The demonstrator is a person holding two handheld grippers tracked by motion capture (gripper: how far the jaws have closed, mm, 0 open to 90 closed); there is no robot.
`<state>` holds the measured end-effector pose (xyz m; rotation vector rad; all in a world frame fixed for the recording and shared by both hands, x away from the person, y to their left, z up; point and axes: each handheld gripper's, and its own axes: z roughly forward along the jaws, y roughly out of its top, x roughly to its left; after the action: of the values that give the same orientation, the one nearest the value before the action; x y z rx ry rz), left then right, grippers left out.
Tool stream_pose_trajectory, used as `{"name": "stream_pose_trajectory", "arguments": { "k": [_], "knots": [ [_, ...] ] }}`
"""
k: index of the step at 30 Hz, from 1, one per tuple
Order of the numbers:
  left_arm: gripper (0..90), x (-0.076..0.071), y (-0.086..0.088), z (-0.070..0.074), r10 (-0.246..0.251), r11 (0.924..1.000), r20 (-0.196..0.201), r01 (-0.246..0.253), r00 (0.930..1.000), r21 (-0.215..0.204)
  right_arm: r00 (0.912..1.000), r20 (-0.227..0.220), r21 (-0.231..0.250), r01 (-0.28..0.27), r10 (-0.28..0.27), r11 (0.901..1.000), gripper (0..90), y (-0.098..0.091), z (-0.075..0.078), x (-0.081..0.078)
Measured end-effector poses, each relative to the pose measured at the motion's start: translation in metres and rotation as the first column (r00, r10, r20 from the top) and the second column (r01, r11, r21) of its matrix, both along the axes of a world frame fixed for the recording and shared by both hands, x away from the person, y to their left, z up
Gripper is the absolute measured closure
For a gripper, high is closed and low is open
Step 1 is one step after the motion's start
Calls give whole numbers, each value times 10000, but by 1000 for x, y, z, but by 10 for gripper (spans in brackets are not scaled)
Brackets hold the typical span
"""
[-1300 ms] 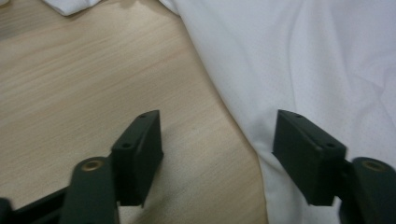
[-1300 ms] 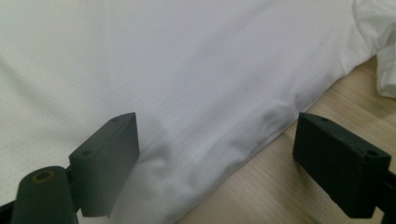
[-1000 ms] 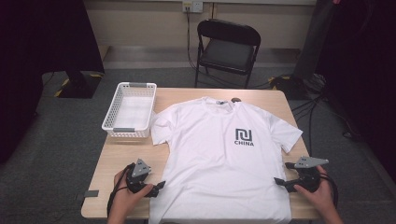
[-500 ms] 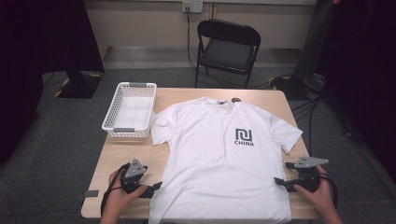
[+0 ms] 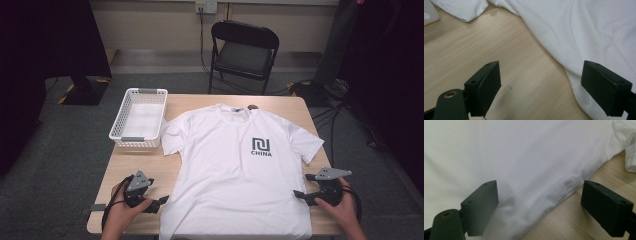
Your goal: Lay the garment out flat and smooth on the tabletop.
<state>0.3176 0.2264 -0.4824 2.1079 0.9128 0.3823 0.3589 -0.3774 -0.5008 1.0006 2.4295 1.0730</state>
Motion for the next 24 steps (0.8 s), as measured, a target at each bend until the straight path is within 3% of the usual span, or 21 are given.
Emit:
{"name": "stream_pose_trajectory", "arguments": {
  "k": [7, 16, 24],
  "knots": [
    [161, -1, 8, -1, 119, 9998, -55, -120, 9999, -161, 10000, 0, 1, -1, 1, 10000, 131, 0, 0, 0],
    [160, -2, 12, -2, 35, 10000, -67, -35, 10000, -52, 10000, 0, 0, -1, 1, 10000, 131, 0, 0, 0],
    [160, -4, 21, -2, 306, 9994, -13, -307, 9995, -132, 10000, 0, 0, 0, 0, 10000, 131, 0, 0, 0]
  ]
}}
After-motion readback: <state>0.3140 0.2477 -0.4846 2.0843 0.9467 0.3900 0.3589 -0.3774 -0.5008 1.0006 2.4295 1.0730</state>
